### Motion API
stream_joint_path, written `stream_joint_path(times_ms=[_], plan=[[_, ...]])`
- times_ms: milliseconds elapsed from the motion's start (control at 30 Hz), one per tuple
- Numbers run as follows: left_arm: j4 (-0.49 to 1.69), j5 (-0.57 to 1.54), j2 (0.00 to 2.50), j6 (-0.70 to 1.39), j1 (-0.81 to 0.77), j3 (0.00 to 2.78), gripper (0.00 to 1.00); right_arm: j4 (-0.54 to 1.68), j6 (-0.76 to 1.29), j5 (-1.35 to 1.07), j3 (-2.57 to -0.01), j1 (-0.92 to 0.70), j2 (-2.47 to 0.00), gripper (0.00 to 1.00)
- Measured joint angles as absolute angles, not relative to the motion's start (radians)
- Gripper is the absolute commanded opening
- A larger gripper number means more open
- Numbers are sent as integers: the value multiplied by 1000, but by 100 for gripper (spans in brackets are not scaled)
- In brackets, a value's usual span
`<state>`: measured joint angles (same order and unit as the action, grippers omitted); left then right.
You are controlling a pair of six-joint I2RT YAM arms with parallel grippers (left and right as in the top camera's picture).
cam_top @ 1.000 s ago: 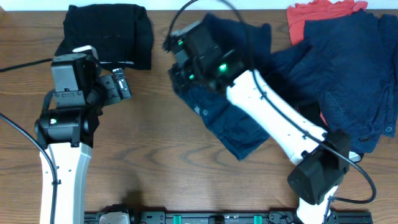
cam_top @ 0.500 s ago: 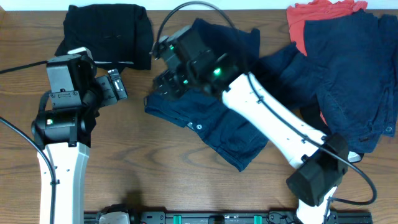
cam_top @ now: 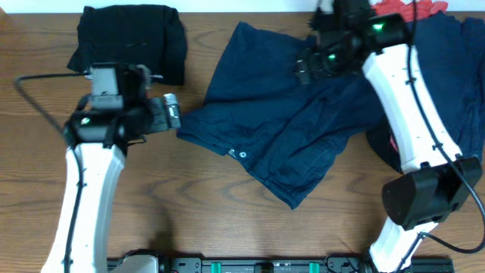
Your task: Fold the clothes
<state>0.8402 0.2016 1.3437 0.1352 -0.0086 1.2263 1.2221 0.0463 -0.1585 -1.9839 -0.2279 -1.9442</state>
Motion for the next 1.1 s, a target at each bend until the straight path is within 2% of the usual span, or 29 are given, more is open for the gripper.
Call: stream_joint_path(times_ms=[67,200,500,833,1100], plan=[[838,207,1374,135,-28,1226,98,1198,38,-151,-1942,-179,-1943,76],[836,211,1408,135,-36,1226,98,1106,47,-141,-1811,-72,-1943,70],[834,211,1414,135,-36,1226,98,1017,32,-232,-1529,142,-1943,74],[834,211,1414,135,-36,1226,98,951,-11,-273,-1381,200,-1943,77],[833,211,1414,135,-36,1226,99,841,16,-261,-1270,266,-1943,83]])
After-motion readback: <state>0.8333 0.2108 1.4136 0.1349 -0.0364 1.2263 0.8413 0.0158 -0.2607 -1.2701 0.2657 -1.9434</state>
